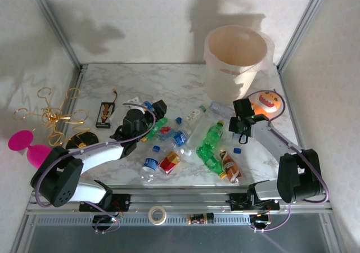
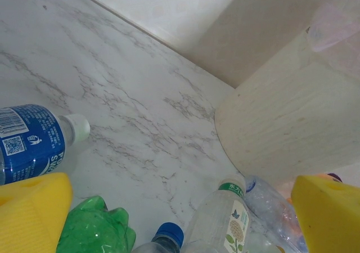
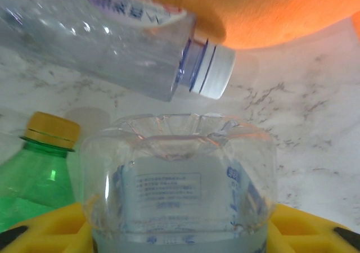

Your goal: Put the plastic bottles in the bin

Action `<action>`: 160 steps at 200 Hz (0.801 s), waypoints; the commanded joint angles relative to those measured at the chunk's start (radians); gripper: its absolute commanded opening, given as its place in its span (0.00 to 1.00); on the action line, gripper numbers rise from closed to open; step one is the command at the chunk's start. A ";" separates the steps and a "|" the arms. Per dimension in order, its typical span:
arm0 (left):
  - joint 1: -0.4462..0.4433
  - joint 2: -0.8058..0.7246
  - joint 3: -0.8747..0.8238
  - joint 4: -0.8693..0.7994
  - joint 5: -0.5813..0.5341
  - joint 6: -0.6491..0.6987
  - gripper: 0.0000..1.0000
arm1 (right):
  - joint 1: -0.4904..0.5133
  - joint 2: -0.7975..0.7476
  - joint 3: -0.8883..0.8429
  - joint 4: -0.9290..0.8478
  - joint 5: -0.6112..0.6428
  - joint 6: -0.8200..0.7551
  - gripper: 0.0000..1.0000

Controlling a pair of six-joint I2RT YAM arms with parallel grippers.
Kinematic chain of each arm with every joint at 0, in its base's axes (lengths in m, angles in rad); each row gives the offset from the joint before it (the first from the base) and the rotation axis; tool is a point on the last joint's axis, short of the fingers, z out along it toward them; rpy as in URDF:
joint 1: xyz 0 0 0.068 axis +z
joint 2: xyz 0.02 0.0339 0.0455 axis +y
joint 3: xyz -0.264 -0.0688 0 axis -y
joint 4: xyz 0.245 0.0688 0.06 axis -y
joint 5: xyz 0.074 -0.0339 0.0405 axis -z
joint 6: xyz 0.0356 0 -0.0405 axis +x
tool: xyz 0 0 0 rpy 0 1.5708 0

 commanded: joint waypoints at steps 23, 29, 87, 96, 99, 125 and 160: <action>-0.006 -0.036 -0.021 0.031 -0.045 -0.023 1.00 | 0.002 -0.171 0.093 0.052 -0.141 -0.008 0.40; -0.004 -0.040 -0.026 0.034 -0.052 -0.028 1.00 | 0.002 -0.194 0.099 0.076 -0.177 -0.008 0.40; 0.024 -0.109 -0.090 0.032 -0.097 -0.059 0.99 | 0.002 -0.258 0.250 0.319 -0.396 0.026 0.40; 0.030 -0.121 -0.103 0.033 -0.099 -0.066 0.99 | 0.002 -0.243 0.291 0.347 -0.399 0.031 0.40; 0.033 -0.125 -0.107 0.033 -0.100 -0.068 1.00 | 0.002 -0.236 0.303 0.358 -0.402 0.032 0.40; 0.055 -0.171 -0.138 0.017 -0.103 -0.070 1.00 | 0.003 -0.151 0.452 0.401 -0.372 0.018 0.40; 0.098 -0.247 -0.181 -0.048 -0.102 -0.051 1.00 | -0.002 0.004 0.663 0.418 -0.268 -0.047 0.40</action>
